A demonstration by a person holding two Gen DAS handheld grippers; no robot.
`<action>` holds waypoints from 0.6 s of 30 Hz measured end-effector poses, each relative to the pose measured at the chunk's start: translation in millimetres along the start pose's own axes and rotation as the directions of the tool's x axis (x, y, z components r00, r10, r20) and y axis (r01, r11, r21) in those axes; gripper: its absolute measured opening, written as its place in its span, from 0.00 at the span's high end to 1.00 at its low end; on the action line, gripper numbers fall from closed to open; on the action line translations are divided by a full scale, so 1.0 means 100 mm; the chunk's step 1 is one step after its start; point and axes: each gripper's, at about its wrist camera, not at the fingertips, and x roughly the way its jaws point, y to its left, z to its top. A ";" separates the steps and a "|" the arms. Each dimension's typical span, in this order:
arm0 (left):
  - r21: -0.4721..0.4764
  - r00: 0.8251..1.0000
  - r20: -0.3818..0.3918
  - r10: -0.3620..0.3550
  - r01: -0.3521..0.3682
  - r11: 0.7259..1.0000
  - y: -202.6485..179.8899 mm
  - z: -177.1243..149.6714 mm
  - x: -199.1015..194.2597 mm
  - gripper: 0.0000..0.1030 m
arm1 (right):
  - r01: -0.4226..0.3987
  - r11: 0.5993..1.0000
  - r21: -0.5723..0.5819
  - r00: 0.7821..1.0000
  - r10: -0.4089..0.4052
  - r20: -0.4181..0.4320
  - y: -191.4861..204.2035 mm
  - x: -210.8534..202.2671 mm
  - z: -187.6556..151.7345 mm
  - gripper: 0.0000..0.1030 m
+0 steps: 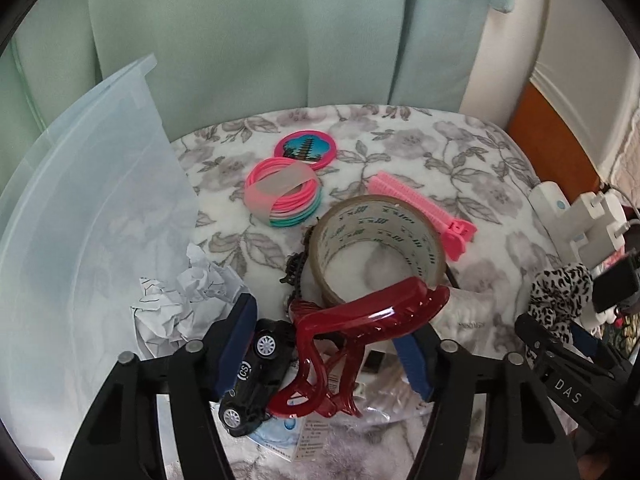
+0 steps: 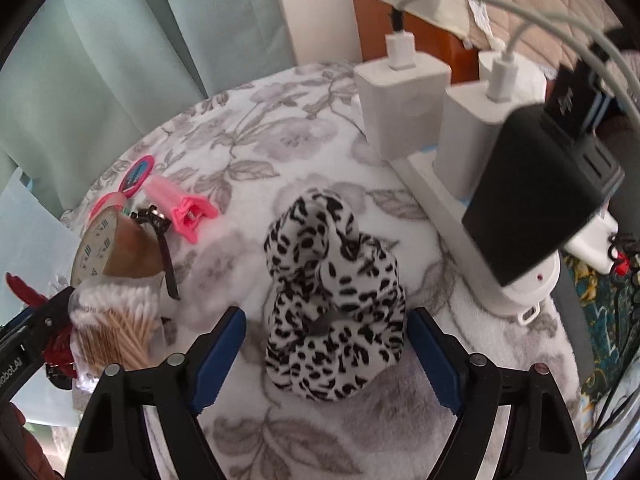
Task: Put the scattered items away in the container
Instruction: 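Grasp the red claw clip with the left tool while the right tool grasps the leopard scrunchie, then carry both items over the clear box and open both tools to drop them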
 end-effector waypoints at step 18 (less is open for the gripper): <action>-0.087 1.000 0.020 -0.013 0.014 0.996 0.22 -0.13 -0.31 0.62 | -0.001 0.999 0.033 0.999 -0.001 0.053 -0.11 -0.30 0.00 0.64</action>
